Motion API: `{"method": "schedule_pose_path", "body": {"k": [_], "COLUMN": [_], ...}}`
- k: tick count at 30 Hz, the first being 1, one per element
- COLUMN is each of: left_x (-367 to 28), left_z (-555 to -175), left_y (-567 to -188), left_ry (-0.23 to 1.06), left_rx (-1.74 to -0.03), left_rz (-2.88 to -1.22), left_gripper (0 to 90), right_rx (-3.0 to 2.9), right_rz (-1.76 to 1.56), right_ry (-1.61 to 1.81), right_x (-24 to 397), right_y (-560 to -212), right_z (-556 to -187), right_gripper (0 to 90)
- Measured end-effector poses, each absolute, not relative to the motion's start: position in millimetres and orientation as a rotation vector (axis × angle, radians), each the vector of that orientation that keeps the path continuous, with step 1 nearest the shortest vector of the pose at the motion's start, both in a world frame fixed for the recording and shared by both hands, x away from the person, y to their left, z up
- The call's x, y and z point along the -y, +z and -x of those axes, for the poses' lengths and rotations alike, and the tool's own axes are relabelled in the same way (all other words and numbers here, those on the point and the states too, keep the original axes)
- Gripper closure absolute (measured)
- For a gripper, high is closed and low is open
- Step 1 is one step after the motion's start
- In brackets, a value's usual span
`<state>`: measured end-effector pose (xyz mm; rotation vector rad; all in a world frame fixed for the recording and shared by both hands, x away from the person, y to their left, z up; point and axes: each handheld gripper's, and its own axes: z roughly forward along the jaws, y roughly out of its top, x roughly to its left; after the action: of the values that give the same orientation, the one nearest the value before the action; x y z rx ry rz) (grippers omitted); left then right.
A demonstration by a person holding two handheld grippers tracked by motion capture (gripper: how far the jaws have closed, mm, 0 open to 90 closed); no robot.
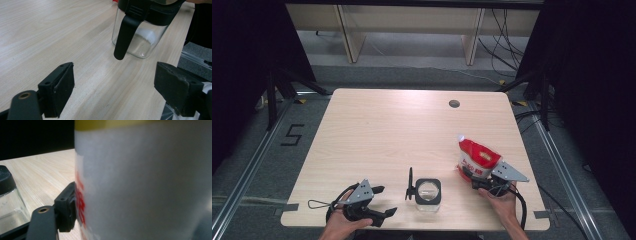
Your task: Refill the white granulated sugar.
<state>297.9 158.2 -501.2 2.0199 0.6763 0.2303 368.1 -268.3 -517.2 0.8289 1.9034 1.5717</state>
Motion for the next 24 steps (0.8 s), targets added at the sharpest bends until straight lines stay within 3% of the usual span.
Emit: {"method": "schedule_pose_path", "body": {"k": [24], "left_x": [-160.2], "left_z": [-299.2], "left_y": [-500.6], "left_ry": [0.228], "left_rx": [-0.671], "left_rz": [-2.015], "left_gripper": [16.8], "right_rx": [-1.92], "right_rz": [-0.901], "right_ry": [1.513], "right_x": [263.2], "right_y": [-506.2], "right_z": [-358.4], "right_gripper": [39.4]}}
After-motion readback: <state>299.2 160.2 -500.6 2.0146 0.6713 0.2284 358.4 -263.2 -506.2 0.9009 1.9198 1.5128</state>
